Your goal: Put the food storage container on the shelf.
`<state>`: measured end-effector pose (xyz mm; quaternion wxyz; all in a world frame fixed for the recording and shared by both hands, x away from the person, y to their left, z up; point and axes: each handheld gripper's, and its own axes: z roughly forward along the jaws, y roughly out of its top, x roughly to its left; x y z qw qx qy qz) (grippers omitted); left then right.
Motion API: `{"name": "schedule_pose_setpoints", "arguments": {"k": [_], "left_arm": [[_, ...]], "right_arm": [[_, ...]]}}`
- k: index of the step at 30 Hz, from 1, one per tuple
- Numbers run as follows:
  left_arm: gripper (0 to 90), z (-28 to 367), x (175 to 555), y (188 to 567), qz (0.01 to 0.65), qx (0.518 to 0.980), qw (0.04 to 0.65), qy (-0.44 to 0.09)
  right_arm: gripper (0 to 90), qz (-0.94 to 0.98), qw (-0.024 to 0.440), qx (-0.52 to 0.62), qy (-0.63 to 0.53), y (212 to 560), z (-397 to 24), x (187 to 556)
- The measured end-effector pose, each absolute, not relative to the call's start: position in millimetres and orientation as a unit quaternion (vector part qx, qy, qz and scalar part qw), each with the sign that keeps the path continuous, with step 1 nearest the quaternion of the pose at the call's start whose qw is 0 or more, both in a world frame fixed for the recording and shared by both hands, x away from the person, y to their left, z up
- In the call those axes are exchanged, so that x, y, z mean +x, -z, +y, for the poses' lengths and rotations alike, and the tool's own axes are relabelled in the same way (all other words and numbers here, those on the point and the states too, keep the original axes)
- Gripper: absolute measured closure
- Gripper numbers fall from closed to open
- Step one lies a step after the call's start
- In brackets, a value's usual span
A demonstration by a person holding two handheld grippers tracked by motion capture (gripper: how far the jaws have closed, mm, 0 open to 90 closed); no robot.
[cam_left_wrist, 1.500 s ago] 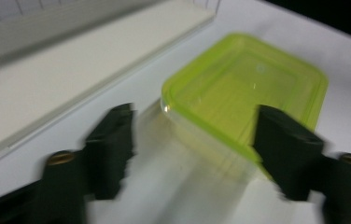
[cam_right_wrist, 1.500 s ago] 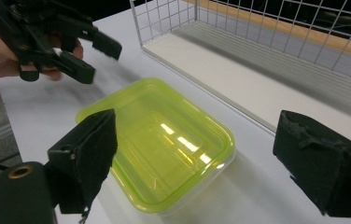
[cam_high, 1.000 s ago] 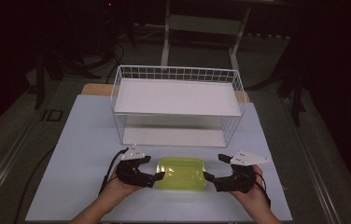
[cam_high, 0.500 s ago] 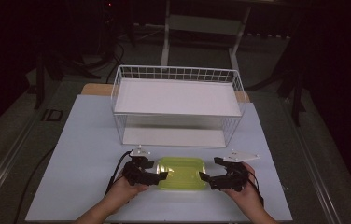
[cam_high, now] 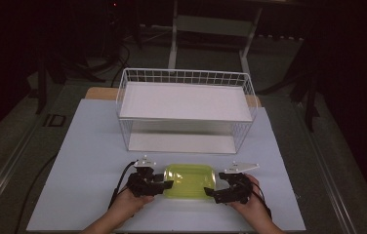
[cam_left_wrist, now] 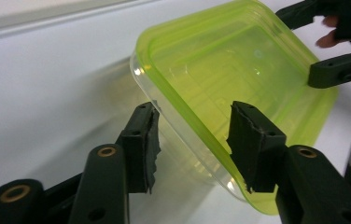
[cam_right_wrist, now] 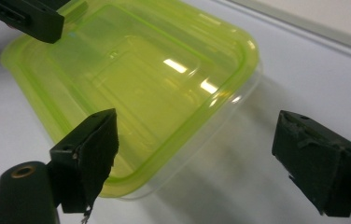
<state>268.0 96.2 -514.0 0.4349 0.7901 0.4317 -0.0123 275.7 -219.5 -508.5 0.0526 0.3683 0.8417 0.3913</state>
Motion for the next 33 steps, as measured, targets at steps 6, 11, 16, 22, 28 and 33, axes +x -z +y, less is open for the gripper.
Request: {"name": "schedule_pose_setpoints", "arguments": {"k": [6,11,16,22,28,33], "left_arm": [[58.4,97,262,512,0.427,0.795,0.431,0.019],[61.1,96,256,510,0.420,0.800,0.429,0.016],[63.8,96,250,509,0.413,0.803,0.429,0.016],[66.9,97,249,508,0.420,0.801,0.426,0.022],[74.1,98,246,507,0.430,0.788,0.440,0.033],[80.8,95,243,503,0.426,0.782,0.455,0.024]], "right_arm": [[25.5,0.845,0.033,0.360,-0.395,507,-217,274],[36.1,0.850,0.027,0.347,-0.394,504,-213,268],[44.1,0.850,0.012,0.349,-0.395,501,-215,266],[57.8,0.843,-0.002,0.357,-0.402,496,-220,267],[69.2,0.840,0.002,0.369,-0.399,494,-226,266],[75.5,0.828,0.014,0.390,-0.402,491,-231,269]]}}
